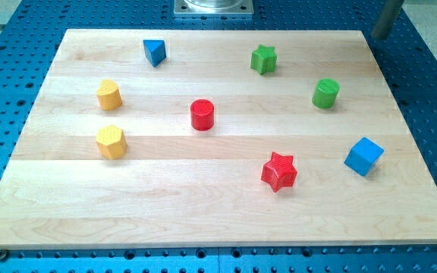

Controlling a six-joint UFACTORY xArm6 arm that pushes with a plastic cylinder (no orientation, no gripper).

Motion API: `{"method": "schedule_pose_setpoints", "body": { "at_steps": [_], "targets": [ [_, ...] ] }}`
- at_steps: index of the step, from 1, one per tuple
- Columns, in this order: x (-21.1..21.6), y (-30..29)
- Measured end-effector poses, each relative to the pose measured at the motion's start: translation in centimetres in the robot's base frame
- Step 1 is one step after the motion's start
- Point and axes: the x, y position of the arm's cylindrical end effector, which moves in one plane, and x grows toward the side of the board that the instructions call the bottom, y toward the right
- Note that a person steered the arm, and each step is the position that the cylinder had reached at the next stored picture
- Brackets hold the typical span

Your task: Move the green circle into the green star

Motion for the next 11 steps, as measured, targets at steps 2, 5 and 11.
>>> {"method": "schedule_pose_setpoints", "body": {
  "at_steps": [2, 5, 11],
  "targets": [
    [0.9, -1.7],
    [17.4, -10.8],
    [13.0, -21.6]
  ]
}}
